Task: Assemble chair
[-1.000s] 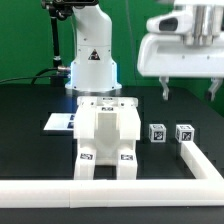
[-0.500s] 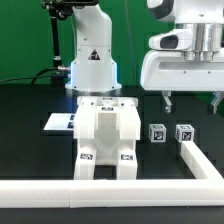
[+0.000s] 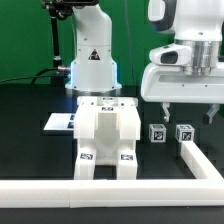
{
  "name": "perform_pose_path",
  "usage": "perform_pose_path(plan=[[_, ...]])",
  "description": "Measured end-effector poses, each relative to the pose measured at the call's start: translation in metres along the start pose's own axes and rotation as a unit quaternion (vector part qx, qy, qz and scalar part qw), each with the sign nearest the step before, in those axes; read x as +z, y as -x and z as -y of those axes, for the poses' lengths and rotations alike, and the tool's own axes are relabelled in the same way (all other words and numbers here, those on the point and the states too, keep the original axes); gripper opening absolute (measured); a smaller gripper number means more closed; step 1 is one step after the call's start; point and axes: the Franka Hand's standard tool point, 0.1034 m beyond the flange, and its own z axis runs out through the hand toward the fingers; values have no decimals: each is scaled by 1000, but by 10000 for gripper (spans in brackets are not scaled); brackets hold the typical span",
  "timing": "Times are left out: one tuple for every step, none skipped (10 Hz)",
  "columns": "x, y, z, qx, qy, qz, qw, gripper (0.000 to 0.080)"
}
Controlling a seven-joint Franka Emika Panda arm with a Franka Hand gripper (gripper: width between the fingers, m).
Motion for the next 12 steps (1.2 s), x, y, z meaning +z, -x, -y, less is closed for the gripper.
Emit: perform_pose_path(plan=[[5,4,4,-1,0,2,1000,649],[8,6,6,-3,1,5,1000,648],[11,6,7,-4,2,7,1000,649],[13,6,8,-5,2,8,1000,649],[13,6,8,-5,2,8,1000,649],[13,7,8,-5,2,8,1000,528],[13,7,8,-5,2,8,1000,378],[13,6,8,-5,2,8,1000,281],[13,6,8,-5,2,8,1000,281],[13,6,8,-5,2,8,1000,281],[13,6,8,-5,2,8,1000,281],[13,6,8,-5,2,8,1000,281]])
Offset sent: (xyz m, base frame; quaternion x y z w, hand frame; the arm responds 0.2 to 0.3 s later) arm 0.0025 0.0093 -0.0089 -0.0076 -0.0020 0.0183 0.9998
